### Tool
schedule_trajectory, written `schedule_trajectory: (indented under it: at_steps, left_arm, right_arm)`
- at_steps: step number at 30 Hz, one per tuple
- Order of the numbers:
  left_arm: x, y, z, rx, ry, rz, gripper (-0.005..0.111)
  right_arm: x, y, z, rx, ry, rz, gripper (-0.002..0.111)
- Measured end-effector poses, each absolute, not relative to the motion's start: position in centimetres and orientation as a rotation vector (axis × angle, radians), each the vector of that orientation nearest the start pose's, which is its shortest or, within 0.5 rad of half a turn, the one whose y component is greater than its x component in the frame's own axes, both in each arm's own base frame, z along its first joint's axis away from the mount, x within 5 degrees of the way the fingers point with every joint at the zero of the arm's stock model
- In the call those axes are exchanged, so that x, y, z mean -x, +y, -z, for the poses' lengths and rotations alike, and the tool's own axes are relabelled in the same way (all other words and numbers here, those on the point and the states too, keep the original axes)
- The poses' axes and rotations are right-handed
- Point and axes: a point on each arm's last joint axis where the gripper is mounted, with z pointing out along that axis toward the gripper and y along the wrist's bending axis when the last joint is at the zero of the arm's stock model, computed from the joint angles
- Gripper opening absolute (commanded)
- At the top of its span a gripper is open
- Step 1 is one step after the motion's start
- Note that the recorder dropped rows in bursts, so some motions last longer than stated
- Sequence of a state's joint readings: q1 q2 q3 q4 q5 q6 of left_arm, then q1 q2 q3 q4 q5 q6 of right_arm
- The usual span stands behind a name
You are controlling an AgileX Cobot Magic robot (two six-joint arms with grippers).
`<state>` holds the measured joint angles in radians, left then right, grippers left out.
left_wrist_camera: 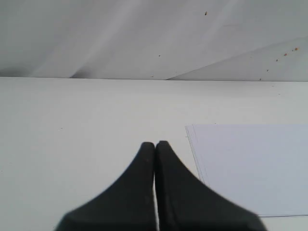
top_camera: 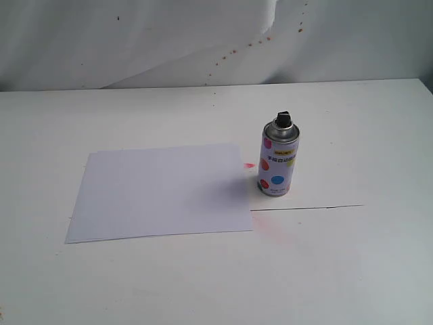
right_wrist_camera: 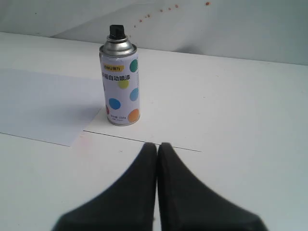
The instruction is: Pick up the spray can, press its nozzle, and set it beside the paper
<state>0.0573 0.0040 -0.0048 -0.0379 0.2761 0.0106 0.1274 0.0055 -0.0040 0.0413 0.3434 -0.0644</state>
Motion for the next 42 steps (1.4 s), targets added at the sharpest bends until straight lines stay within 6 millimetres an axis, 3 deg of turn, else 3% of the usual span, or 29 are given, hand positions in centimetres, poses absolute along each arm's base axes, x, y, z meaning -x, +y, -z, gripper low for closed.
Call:
schedule_trajectory:
  at_steps: [15, 23, 38, 42]
  left_arm:
    - [-5.5, 0.2, -19.0, 0.066, 1.758, -0.014, 0.0]
    - [-5.5, 0.2, -19.0, 0.066, 1.758, -0.014, 0.0]
    - [-5.5, 0.2, -19.0, 0.066, 1.758, -0.014, 0.0]
    - [-5.5, 0.2, -19.0, 0.066, 1.758, -0.014, 0.0]
  right_arm:
    - [-5.4, 0.8, -18.5, 0.147, 1.805, -0.084, 0.0]
    - [-5.6, 0.7, -21.5, 0.085, 1.477, -0.113, 0.0]
    - [-4.7, 0.1, -24.9, -0.029, 1.11, -0.158, 0.0]
    - [-4.0, -0.3, -27.5, -0.057, 1.05, -0.154, 0.0]
